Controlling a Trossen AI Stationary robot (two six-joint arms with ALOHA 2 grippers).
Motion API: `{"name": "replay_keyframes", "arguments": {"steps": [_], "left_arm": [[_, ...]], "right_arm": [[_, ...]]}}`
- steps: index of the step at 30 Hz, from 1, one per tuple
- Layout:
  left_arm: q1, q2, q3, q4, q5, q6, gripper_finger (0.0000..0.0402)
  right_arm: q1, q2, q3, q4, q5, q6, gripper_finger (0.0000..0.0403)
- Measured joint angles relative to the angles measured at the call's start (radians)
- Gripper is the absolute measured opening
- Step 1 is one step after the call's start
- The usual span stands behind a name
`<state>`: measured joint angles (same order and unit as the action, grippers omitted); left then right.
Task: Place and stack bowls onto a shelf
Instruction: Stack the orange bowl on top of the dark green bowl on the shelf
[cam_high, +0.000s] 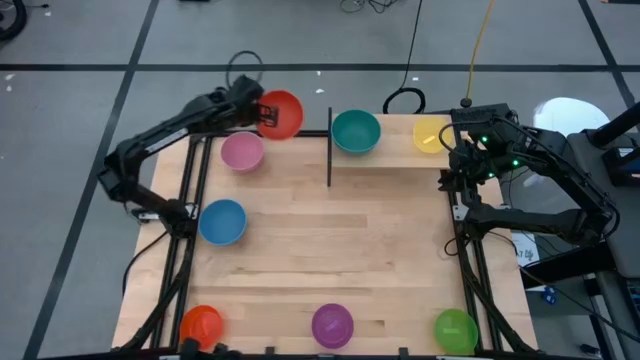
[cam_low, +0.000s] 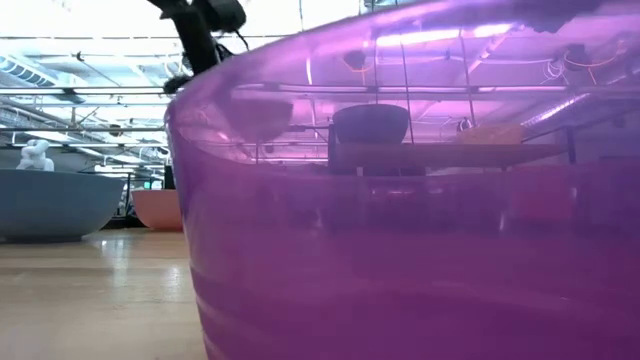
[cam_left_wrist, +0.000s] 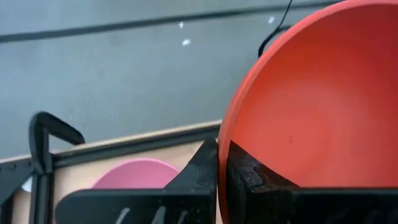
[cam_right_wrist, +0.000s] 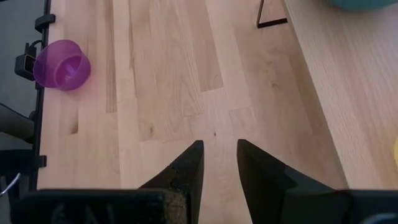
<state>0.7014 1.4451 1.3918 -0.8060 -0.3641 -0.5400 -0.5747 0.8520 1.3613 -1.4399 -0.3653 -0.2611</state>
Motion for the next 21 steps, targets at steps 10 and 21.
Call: {"name": "replay_keyframes", "arguments": {"steps": [10,21], "left_arm": [[-0.027,-0.05,0.179,-0.008,0.05,0.049,0.0005],[-0.116,0.103,0.54,-0.032,0.127,0.161,0.0005]], "right_arm": [[0.0,0.0,0.0,0.0,0.001,-0.042,0.0089],[0.0,0.0,0.0,0.0,0.002,-0.04,0.0089]]}}
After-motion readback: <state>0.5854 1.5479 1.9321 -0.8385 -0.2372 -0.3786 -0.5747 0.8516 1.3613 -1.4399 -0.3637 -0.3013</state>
